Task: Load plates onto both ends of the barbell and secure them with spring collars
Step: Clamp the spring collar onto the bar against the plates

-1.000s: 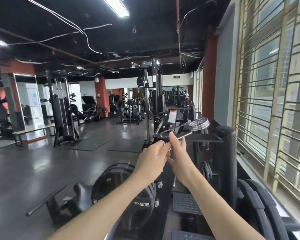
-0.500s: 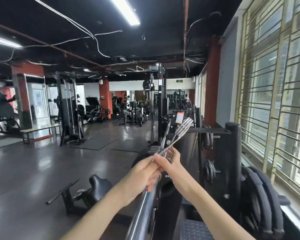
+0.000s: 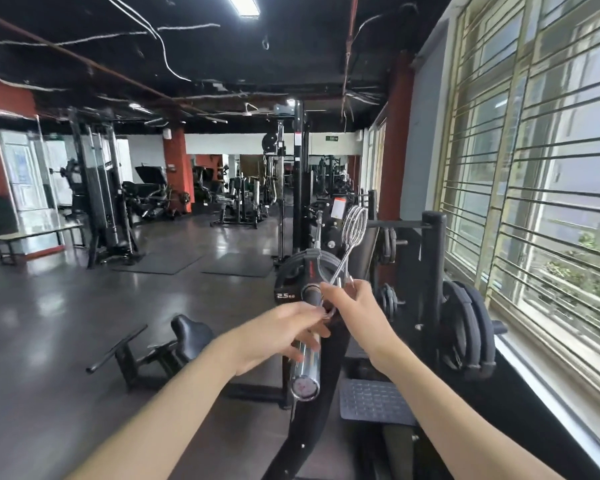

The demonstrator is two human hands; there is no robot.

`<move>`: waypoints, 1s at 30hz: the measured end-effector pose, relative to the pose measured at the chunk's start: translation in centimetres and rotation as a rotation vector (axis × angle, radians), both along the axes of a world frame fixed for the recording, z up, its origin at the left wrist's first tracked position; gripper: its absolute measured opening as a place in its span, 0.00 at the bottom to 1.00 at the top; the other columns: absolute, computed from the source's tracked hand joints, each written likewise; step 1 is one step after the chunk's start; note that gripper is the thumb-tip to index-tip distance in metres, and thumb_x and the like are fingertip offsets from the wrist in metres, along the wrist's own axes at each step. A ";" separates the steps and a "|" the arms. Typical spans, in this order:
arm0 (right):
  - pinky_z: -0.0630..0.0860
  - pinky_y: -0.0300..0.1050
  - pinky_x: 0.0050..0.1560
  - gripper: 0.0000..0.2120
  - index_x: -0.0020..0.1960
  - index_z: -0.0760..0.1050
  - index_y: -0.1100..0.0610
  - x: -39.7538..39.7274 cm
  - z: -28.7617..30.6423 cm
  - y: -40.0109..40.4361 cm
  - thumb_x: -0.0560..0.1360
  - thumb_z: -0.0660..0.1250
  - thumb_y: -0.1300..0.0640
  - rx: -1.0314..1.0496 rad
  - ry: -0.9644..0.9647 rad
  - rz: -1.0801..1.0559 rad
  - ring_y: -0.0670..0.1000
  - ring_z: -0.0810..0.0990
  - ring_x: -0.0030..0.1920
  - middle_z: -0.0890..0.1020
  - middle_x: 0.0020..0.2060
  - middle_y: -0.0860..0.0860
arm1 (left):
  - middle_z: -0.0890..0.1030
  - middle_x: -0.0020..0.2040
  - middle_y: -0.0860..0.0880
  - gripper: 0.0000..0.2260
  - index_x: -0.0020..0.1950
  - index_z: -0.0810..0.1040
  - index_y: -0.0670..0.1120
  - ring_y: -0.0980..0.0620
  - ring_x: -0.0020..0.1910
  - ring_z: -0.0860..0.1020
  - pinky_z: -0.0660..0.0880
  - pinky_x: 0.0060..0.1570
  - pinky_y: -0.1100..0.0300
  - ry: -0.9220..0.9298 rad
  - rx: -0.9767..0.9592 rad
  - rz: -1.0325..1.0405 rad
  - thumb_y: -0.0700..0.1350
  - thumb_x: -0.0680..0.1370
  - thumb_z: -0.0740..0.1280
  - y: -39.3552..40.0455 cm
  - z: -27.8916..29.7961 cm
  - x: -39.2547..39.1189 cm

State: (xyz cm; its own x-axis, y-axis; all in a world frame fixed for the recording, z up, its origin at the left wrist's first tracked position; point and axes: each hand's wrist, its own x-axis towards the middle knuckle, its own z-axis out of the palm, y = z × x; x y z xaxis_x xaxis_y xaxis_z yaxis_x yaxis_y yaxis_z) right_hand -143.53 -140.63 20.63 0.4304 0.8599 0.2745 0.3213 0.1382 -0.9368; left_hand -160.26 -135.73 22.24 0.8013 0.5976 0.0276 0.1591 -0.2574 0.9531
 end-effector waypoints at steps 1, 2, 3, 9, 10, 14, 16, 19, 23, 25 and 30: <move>0.67 0.33 0.42 0.16 0.49 0.66 0.42 0.1 -0.2 -0.8 0.72 0.70 0.37 0.015 -0.091 -0.049 0.36 0.77 0.45 0.76 0.50 0.40 | 0.83 0.54 0.49 0.19 0.61 0.78 0.46 0.53 0.48 0.81 0.78 0.46 0.57 0.020 0.027 0.113 0.59 0.82 0.58 -0.2 0.1 -0.4; 0.67 0.34 0.41 0.17 0.48 0.65 0.43 0.4 -0.6 -1.8 0.71 0.70 0.36 0.027 -0.214 -0.101 0.37 0.75 0.47 0.75 0.50 0.41 | 0.83 0.55 0.49 0.22 0.60 0.78 0.47 0.52 0.48 0.82 0.79 0.46 0.57 -0.003 0.002 0.224 0.62 0.82 0.56 -0.2 0.3 -0.6; 0.68 0.36 0.42 0.19 0.49 0.66 0.44 0.8 -1.1 -2.7 0.69 0.69 0.34 0.009 -0.373 -0.150 0.40 0.74 0.48 0.75 0.49 0.43 | 0.83 0.54 0.48 0.25 0.60 0.78 0.46 0.51 0.48 0.82 0.80 0.47 0.56 -0.048 -0.053 0.324 0.64 0.81 0.55 -0.3 0.4 -0.8; 0.74 0.44 0.55 0.34 0.62 0.67 0.56 2.1 -6.2 -6.6 0.69 0.60 0.31 -0.194 -1.235 -0.169 0.52 0.71 0.54 0.73 0.53 0.48 | 0.84 0.49 0.47 0.37 0.53 0.78 0.46 0.51 0.41 0.84 0.79 0.37 0.58 0.059 -0.142 0.587 0.75 0.75 0.45 -1.0 -2.6 -0.2; 0.74 0.44 0.55 0.33 0.62 0.69 0.56 2.2 -6.9 -7.0 0.69 0.61 0.32 -0.190 -1.304 -0.151 0.52 0.72 0.53 0.74 0.53 0.49 | 0.84 0.48 0.47 0.40 0.52 0.78 0.46 0.51 0.38 0.84 0.77 0.35 0.59 0.122 -0.172 0.574 0.76 0.74 0.43 -1.3 -3.4 0.2; 0.77 0.46 0.51 0.28 0.54 0.74 0.57 2.2 -8.3 -7.4 0.67 0.69 0.36 -0.195 -1.449 -0.099 0.54 0.75 0.47 0.77 0.47 0.50 | 0.84 0.44 0.48 0.38 0.47 0.76 0.46 0.49 0.33 0.85 0.75 0.27 0.65 0.319 -0.184 0.598 0.77 0.72 0.44 -1.9 -6.7 0.8; 0.78 0.46 0.41 0.27 0.44 0.76 0.58 2.2 -8.3 -7.3 0.58 0.78 0.39 -0.167 -1.545 -0.107 0.54 0.76 0.38 0.78 0.38 0.51 | 0.85 0.42 0.45 0.35 0.45 0.74 0.48 0.48 0.30 0.85 0.74 0.25 0.65 0.365 -0.200 0.595 0.77 0.72 0.46 -2.0 -7.9 0.8; 0.77 0.49 0.35 0.25 0.38 0.74 0.59 2.4 -8.0 -7.1 0.52 0.82 0.47 -0.077 -1.616 -0.130 0.55 0.74 0.32 0.75 0.33 0.53 | 0.83 0.40 0.45 0.33 0.48 0.74 0.48 0.49 0.27 0.83 0.75 0.24 0.64 0.304 -0.355 0.595 0.77 0.73 0.50 -2.0 -9.3 1.0; 0.77 0.51 0.39 0.25 0.42 0.74 0.60 3.4 -8.3 -7.5 0.56 0.83 0.50 -0.118 -1.666 -0.130 0.56 0.73 0.34 0.75 0.35 0.55 | 0.80 0.38 0.45 0.31 0.55 0.76 0.44 0.50 0.30 0.80 0.79 0.31 0.59 0.144 -0.591 0.443 0.72 0.75 0.59 -1.5 -10.4 1.4; 0.77 0.51 0.39 0.23 0.42 0.74 0.59 3.5 -8.5 -7.7 0.56 0.83 0.53 -0.118 -1.666 -0.152 0.56 0.73 0.35 0.75 0.36 0.54 | 0.81 0.37 0.46 0.28 0.51 0.78 0.45 0.52 0.32 0.78 0.80 0.37 0.58 0.125 -0.642 0.380 0.70 0.76 0.59 -1.4 -10.6 1.5; 0.76 0.50 0.41 0.19 0.43 0.74 0.58 3.4 -9.2 -6.9 0.59 0.80 0.60 -0.054 -1.707 -0.219 0.56 0.72 0.35 0.75 0.36 0.54 | 0.82 0.40 0.43 0.27 0.54 0.79 0.42 0.50 0.36 0.78 0.78 0.46 0.56 0.054 -0.700 0.318 0.66 0.78 0.62 0.0 -10.9 1.4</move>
State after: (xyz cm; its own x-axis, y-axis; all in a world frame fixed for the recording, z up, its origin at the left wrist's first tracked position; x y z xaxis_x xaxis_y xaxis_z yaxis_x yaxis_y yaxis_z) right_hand -140.13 -147.52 11.42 -0.1932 0.8527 0.4853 0.8880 -0.0583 0.4560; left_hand -158.89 -135.76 11.31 0.5778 0.6632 -0.4758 0.1756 0.4683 0.8660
